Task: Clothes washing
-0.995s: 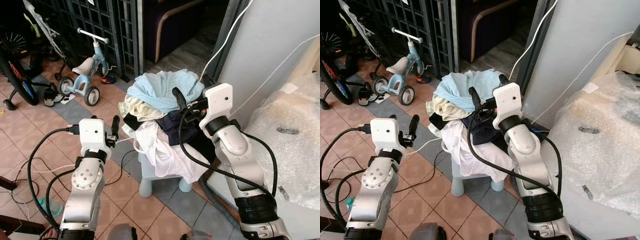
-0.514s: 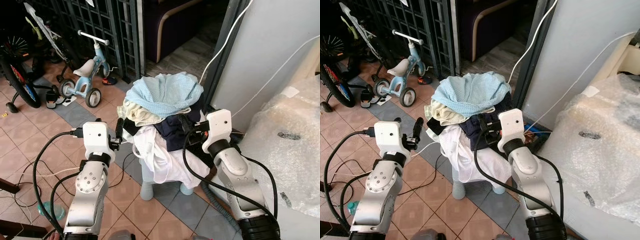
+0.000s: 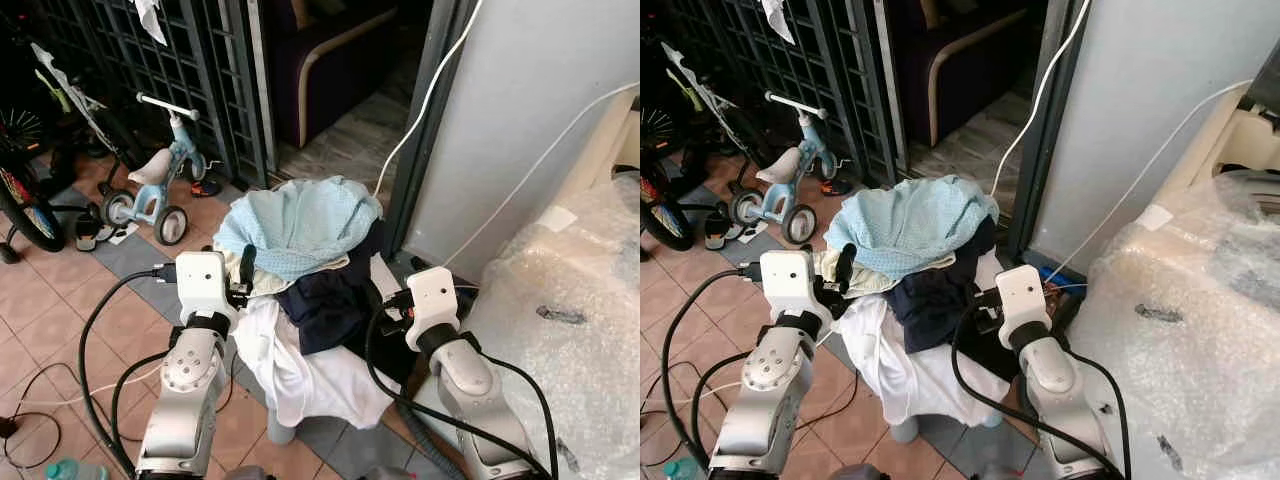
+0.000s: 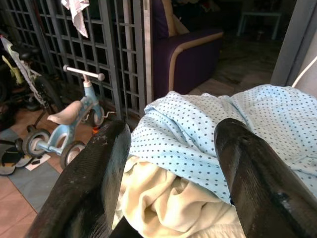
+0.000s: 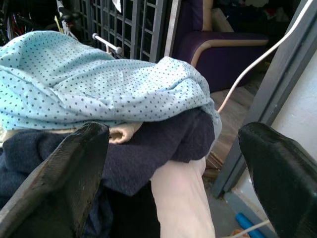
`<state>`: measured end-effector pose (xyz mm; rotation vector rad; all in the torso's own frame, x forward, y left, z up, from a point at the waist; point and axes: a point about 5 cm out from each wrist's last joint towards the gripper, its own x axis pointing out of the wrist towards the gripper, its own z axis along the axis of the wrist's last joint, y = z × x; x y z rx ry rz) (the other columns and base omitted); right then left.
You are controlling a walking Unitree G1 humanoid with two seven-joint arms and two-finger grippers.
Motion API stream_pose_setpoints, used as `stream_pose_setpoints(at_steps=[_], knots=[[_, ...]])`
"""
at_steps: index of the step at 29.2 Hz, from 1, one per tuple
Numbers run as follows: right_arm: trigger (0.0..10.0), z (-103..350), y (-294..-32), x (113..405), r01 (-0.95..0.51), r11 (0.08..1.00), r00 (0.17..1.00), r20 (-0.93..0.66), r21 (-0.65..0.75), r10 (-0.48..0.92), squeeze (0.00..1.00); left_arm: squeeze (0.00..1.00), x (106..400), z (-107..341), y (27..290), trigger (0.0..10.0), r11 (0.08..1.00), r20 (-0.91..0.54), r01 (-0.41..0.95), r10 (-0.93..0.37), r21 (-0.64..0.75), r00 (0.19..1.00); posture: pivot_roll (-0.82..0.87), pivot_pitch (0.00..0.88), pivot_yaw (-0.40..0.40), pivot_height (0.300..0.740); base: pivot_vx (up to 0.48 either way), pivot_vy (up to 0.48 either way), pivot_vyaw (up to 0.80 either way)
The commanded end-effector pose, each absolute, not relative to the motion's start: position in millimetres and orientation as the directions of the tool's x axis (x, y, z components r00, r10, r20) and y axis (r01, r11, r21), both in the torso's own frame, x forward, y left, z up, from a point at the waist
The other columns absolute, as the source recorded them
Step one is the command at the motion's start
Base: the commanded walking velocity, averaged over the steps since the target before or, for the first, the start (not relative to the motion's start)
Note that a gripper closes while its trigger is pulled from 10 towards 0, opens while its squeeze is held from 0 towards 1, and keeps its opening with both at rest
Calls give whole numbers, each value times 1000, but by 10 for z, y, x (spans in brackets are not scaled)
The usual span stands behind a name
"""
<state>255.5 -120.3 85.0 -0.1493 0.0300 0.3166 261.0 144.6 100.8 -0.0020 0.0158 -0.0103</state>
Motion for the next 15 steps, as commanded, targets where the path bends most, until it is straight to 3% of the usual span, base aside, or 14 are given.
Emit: stream_pose_setpoints(at_steps=[1,8,15], knots=[[10000,916,-1096,2590,-337,926,941,-22,-168,338,0,0,2599,933,1532,10000,999,-50,-29,30,20,998,9,45,24,740,0,0,613],[10000,1055,-948,2728,-382,913,920,38,-143,390,0,0,2573,926,1592,10000,995,-69,-95,98,38,993,36,57,23,740,0,0,796],[10000,1147,-726,2981,-420,894,900,54,-155,432,0,0,2530,946,1583,10000,996,-72,-80,82,26,994,98,61,9,740,0,0,0]])
